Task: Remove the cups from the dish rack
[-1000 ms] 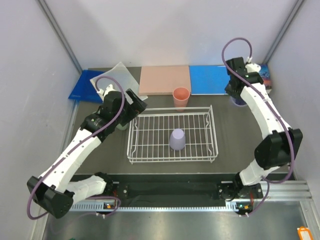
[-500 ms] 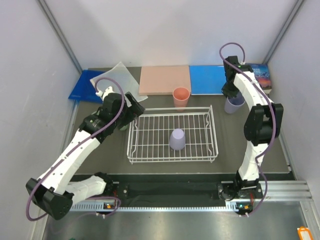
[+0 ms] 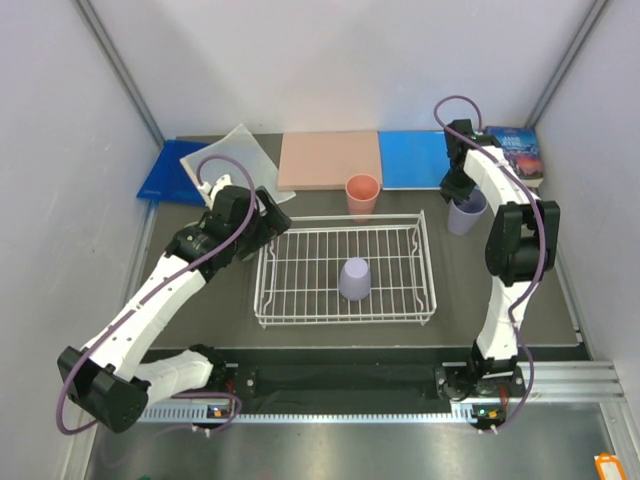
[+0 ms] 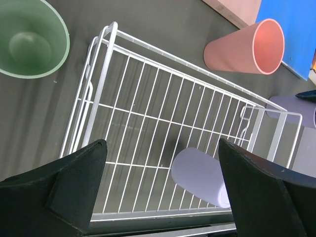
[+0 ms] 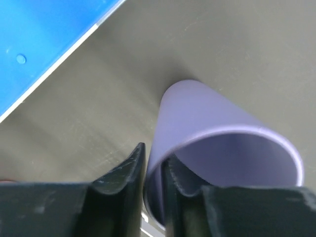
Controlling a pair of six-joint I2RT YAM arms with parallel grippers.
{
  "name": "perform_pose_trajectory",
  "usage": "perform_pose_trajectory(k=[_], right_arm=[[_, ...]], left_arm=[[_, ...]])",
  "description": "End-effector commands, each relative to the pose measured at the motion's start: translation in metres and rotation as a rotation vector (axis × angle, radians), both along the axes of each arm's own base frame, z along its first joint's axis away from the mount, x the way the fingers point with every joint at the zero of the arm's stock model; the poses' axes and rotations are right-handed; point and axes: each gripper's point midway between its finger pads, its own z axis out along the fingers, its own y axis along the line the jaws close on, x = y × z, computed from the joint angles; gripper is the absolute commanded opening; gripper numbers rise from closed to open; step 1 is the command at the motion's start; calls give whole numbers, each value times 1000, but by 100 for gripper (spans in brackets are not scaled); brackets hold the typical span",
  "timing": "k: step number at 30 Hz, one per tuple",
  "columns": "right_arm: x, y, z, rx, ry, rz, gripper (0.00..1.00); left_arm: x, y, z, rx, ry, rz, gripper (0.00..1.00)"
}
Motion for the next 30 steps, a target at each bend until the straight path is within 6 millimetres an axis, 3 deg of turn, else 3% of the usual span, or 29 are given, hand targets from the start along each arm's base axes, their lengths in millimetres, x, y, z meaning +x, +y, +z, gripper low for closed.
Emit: perform_pose_trajectory(k=[1,2,7,8,13,14,15,16,17,18,19,20,21,22,26,30], right_arm=[[8,7,34,55,-133,34,25],[12,8,50,61,-190,40,31],[16,20,95,84,-321,82,40],[17,21,112,87,-359,88,42],[-2,36,173,125,-468,124,45],[-12,39,198,136,-529,132,45],[-20,50,209,155,-567,166,46],[-28,58,257,185,-742,202,47],[-36,74,249,213,-763,256,53],[-46,93,260,267,-831,361,62],[-65,102,326,315,-1106,424,71],[-74,113,295,349,-1090,452,95],[-87,124,307,394,-1168,518,100],[-105,124,322,409,-1240,549,100],[-120,141,292,430,-1083,625,100],[-132,146,282,399,-1084,640,100]], left_arm=[[8,-5,12,-17,-62,-27,99],[8,-6,13,-12,-70,-37,99],[7,-10,20,-31,-103,-70,99],[8,-12,23,-38,-116,-79,99],[6,-9,30,-26,-142,-87,99],[6,-10,30,-15,-147,-103,99],[4,-14,29,-19,-142,-134,99],[3,-18,30,-22,-143,-159,99],[2,-22,29,-8,-150,-201,99],[0,-31,27,-8,-144,-246,99],[-1,-36,26,15,-148,-278,99],[-6,-45,25,29,-147,-316,99],[-8,-51,23,52,-134,-333,99],[-6,-52,23,96,-142,-330,99],[-22,-92,22,184,-168,-454,99],[-28,-123,12,210,-158,-533,99]])
